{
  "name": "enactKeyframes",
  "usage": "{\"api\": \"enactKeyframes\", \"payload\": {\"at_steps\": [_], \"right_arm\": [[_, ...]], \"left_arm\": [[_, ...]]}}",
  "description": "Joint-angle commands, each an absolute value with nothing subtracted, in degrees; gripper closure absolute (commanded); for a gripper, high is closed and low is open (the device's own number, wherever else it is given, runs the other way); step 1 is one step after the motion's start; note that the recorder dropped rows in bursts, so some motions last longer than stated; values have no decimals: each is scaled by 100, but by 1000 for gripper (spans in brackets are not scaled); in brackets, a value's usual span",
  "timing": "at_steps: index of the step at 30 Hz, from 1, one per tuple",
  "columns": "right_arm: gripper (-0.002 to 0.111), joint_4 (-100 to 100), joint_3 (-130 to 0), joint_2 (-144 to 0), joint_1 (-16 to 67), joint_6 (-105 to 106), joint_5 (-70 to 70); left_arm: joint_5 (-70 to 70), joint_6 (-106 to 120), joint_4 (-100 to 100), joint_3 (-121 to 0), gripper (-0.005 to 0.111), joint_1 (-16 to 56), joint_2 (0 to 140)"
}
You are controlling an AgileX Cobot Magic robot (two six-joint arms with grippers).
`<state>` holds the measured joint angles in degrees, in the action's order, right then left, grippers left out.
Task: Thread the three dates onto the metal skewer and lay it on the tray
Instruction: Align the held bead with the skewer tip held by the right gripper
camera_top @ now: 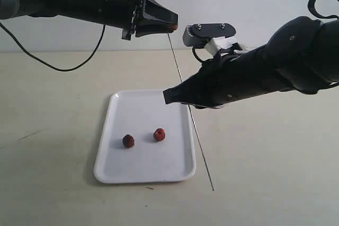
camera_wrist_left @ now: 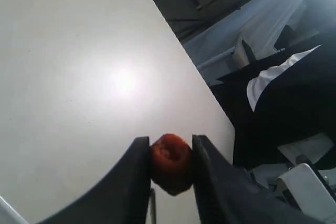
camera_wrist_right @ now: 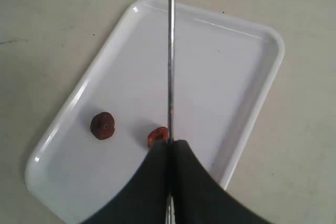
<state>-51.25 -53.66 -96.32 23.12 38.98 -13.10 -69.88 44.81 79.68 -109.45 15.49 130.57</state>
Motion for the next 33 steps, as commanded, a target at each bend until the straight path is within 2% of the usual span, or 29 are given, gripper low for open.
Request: {"api": "enactKeyframes", "payload": {"at_steps": [1, 33], "right_arm": [[108, -5193, -5376, -9592, 2297, 3878, -1121], [108, -5407, -5365, -9592, 2297, 3878, -1161]], "left_arm": [[-6996, 4457, 8129, -10943, 80, 1559, 13061], [-6567, 4457, 8154, -10943, 80, 1488, 13061]]}}
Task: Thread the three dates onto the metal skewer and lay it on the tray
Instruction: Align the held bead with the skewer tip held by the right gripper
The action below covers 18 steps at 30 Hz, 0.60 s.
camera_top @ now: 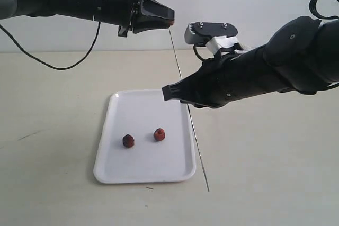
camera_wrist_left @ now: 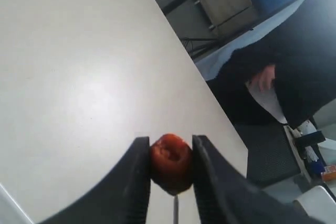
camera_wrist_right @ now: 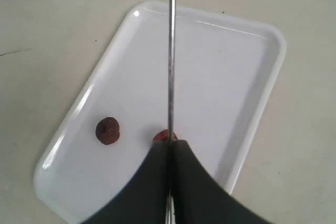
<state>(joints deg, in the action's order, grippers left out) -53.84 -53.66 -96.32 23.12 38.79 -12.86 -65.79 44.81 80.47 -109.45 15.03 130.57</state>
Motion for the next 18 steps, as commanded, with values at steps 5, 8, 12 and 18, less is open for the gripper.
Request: {"api": "enactKeyframes", "payload": {"at_steps": [5, 8, 12, 18], "right_arm": [[108, -5407, -5365, -9592, 2297, 3878, -1033], [108, -5448, -5365, -9592, 2297, 3878, -985], [108, -5448, -5365, -9592, 2297, 3878, -972], [108, -5448, -5365, -9592, 2297, 3878, -1082]], "left_arm": [[-6567, 4457, 8154, -10943, 80, 1488, 13061], [-6567, 4457, 8154, -10943, 80, 1488, 13061], [-6587, 4457, 8154, -10943, 80, 1488, 13061], [-6632, 4457, 8169, -10943, 80, 1488, 13061]]}}
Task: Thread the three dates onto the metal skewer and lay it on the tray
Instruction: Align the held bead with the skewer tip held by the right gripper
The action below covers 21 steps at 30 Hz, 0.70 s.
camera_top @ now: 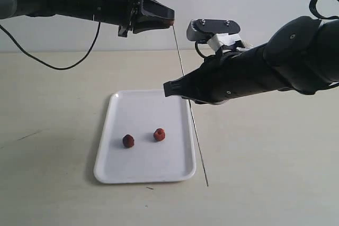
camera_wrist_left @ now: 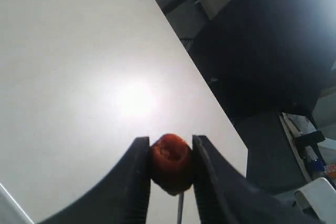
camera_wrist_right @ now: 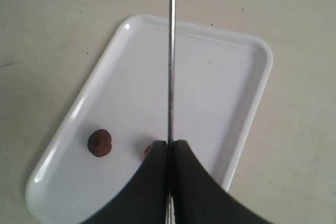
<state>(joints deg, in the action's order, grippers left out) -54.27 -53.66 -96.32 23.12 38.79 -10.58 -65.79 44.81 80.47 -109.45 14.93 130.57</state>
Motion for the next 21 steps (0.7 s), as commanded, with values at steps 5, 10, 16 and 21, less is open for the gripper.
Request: {"api": "enactKeyframes", "payload": {"at_steps": [5, 10, 16, 21], "right_arm": [[108, -5448, -5365, -9592, 2297, 3878, -1162], [108, -5462, -5365, -9592, 2297, 3836, -1073], [108, -5552, -5365, -9592, 2297, 3836, -926], [108, -5553, -5365, -9592, 2297, 3847, -879]], "left_arm": [[-6632, 4457, 8320, -10943, 80, 1488, 13061], [-6668, 4457, 8282, -10943, 80, 1488, 13061], [-6753, 4457, 8285, -10943, 80, 1562, 13061], [-6742, 4457, 8285, -10943, 80, 1651, 13061]]}}
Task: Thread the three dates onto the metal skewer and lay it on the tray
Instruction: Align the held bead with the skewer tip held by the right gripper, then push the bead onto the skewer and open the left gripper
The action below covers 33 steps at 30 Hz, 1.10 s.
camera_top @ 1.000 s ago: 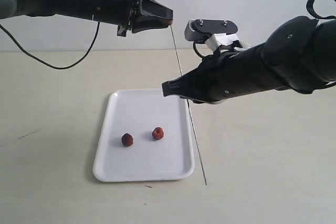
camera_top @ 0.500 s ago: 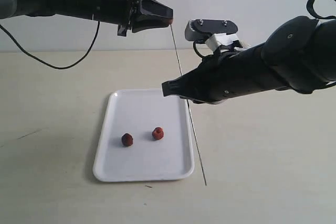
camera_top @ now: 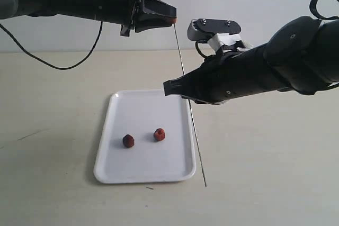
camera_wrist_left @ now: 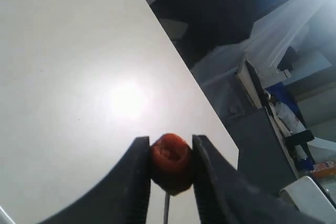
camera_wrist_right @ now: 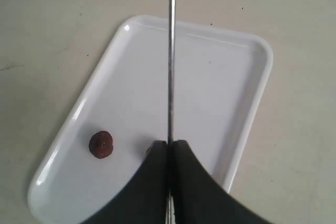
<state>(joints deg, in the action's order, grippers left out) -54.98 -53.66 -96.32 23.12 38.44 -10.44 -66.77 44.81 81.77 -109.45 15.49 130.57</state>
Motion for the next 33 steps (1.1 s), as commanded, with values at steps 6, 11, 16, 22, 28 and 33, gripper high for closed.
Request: {"api": "enactKeyframes", "payload": {"at_steps": [6, 11, 16, 22, 28, 33], "right_arm": [[108, -5577, -5365, -9592, 2297, 3831, -710], [108, -5687, -5365, -9592, 2297, 3831, -448], [108, -5703, -5365, -9592, 2297, 3831, -162], [108, -5703, -5648, -9592, 2297, 3831, -180], [108, -5703, -5820, -9592, 2297, 3783, -196], [108, -5690, -5820, -9592, 2297, 3783, -55]], "left_arm": [[-6804, 4457, 8185, -10943, 80, 1727, 13061], [-6804, 4457, 8159, -10943, 80, 1776, 13061], [-6742, 4457, 8159, -10943, 80, 1787, 13061], [-6742, 4457, 8148, -10943, 80, 1819, 13065], [-6792, 4457, 8160, -10943, 80, 1823, 13270], [-6907, 4521, 8216, -10943, 80, 1832, 13270]]}}
